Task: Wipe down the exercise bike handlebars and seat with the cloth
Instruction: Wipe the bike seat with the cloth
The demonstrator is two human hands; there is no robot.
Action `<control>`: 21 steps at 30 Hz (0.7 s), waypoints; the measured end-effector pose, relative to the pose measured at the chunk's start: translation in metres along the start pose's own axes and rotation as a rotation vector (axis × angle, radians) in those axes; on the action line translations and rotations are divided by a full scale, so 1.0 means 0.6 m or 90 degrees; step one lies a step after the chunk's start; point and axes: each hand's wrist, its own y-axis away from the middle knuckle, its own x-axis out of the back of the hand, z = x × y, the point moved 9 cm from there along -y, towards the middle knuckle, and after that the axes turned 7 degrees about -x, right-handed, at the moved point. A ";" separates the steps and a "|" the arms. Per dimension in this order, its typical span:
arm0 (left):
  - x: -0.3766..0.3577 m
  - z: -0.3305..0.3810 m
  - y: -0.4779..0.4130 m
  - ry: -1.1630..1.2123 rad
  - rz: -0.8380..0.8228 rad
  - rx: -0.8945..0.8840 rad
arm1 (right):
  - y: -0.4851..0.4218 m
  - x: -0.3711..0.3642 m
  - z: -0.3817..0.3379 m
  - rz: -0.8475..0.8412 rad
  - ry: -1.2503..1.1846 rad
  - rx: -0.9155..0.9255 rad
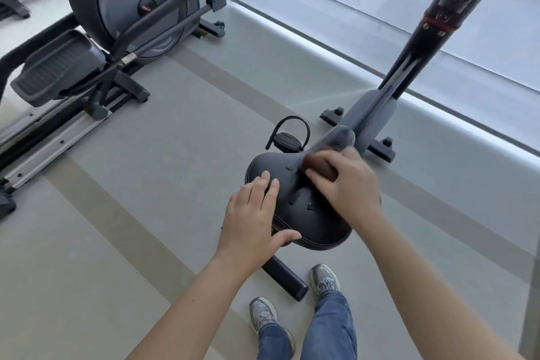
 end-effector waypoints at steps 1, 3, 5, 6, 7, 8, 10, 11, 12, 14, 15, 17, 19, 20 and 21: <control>0.000 0.001 0.000 -0.001 -0.002 -0.002 | 0.036 0.002 -0.002 0.000 0.008 0.013; 0.001 0.003 -0.001 -0.005 -0.008 -0.008 | 0.079 0.008 0.004 -0.008 -0.005 0.011; 0.001 0.004 -0.001 -0.015 -0.013 -0.010 | 0.073 0.008 0.012 -0.003 -0.024 0.012; 0.001 0.003 -0.002 -0.020 -0.015 -0.010 | 0.053 0.008 0.013 0.019 -0.024 0.013; 0.001 0.003 -0.003 -0.022 -0.018 -0.011 | 0.025 0.009 0.014 0.047 -0.025 0.005; 0.000 0.004 -0.004 -0.022 -0.019 -0.011 | -0.006 0.008 0.015 0.069 -0.023 -0.013; 0.000 0.003 -0.004 -0.023 -0.016 -0.010 | -0.062 0.000 0.014 0.082 0.008 -0.057; 0.000 0.002 -0.003 -0.020 -0.016 -0.006 | -0.075 -0.003 0.011 0.077 0.022 -0.069; 0.000 0.002 -0.002 -0.014 -0.016 -0.001 | -0.075 -0.004 0.009 0.066 0.025 -0.072; -0.002 0.003 -0.001 -0.002 -0.016 0.006 | -0.033 -0.004 0.006 0.032 0.010 -0.048; -0.002 0.004 -0.001 0.000 -0.018 0.006 | 0.004 0.001 0.002 0.023 0.001 -0.022; -0.001 0.003 -0.001 0.000 -0.016 0.004 | 0.084 0.012 0.000 0.008 -0.017 0.009; -0.001 0.002 -0.001 0.005 -0.019 0.006 | 0.141 0.017 0.001 -0.013 -0.038 0.005; -0.001 0.000 -0.002 0.008 -0.020 0.009 | 0.152 0.016 0.000 -0.012 -0.039 -0.002; -0.001 -0.002 -0.002 0.011 -0.016 0.012 | 0.152 0.014 -0.002 -0.001 -0.033 -0.006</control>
